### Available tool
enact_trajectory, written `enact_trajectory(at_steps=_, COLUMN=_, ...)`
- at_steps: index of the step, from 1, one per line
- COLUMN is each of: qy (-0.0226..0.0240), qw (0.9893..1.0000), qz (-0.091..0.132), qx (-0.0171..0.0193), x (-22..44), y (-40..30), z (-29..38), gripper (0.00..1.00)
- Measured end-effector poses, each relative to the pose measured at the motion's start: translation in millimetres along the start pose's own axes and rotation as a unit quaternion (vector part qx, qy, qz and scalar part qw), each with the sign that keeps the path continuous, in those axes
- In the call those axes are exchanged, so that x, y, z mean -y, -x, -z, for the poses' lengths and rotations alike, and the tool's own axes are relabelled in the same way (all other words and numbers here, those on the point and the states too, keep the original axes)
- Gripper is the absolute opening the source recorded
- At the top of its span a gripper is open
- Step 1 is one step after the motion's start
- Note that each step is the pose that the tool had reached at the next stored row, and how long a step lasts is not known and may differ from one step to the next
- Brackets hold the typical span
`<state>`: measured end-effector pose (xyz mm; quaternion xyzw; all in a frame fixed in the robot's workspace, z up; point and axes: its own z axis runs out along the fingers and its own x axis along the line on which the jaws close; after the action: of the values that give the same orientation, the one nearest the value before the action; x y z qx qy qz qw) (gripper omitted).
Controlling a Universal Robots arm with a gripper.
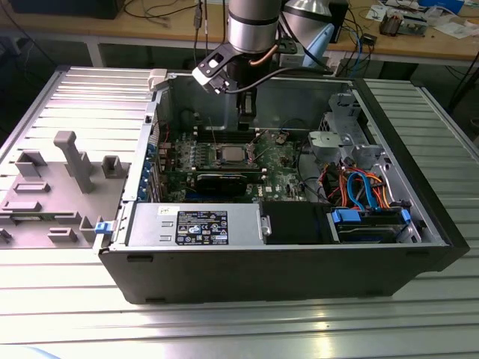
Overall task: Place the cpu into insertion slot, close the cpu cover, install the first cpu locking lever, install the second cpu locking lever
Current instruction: 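Close the cpu cover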
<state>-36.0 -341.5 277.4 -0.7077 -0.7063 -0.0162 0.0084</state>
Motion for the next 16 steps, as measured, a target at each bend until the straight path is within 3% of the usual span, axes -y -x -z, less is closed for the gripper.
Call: enact_trajectory(at_steps=16, qy=0.0, qw=1.0, qz=0.0, qx=0.0001, x=-10.9, y=0.0, z=-0.3, gripper=0.11)
